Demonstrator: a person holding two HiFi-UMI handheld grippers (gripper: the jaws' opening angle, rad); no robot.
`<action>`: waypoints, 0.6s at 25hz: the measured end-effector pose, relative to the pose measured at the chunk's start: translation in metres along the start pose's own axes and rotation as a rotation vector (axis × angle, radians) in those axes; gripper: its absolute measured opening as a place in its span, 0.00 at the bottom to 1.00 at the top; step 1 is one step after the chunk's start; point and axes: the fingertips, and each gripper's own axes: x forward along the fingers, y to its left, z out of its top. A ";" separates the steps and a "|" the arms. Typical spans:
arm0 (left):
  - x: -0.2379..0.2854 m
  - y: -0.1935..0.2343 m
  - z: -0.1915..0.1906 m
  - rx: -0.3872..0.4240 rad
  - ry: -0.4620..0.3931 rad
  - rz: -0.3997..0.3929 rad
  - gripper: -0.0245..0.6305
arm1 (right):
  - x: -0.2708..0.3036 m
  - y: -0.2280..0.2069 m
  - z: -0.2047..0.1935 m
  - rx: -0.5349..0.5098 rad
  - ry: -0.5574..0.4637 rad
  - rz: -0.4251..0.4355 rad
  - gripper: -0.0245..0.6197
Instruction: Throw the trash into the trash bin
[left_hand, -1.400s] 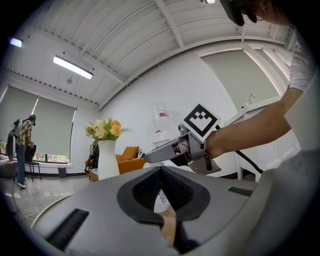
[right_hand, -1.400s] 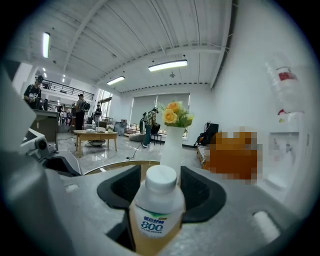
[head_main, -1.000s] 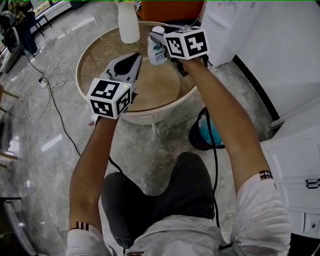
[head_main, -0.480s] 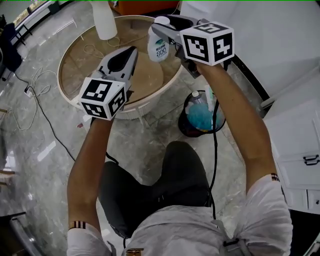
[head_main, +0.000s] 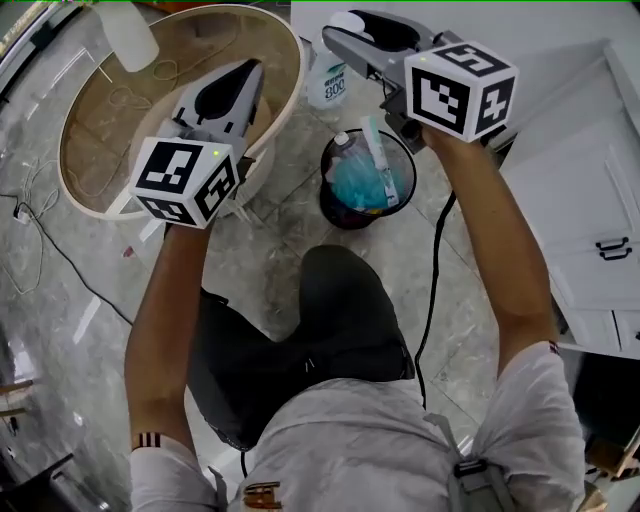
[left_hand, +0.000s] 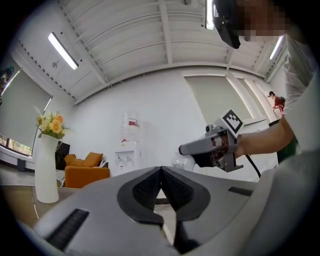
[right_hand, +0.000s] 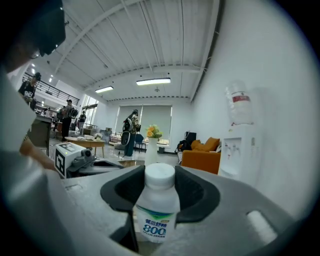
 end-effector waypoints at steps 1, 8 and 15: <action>0.004 -0.007 -0.001 -0.006 -0.002 -0.015 0.04 | -0.009 -0.003 -0.010 0.010 0.013 -0.014 0.33; 0.023 -0.066 -0.020 -0.036 -0.010 -0.101 0.04 | -0.067 -0.012 -0.098 0.080 0.114 -0.092 0.33; 0.039 -0.098 -0.049 -0.069 0.018 -0.154 0.04 | -0.084 -0.005 -0.162 0.105 0.202 -0.131 0.33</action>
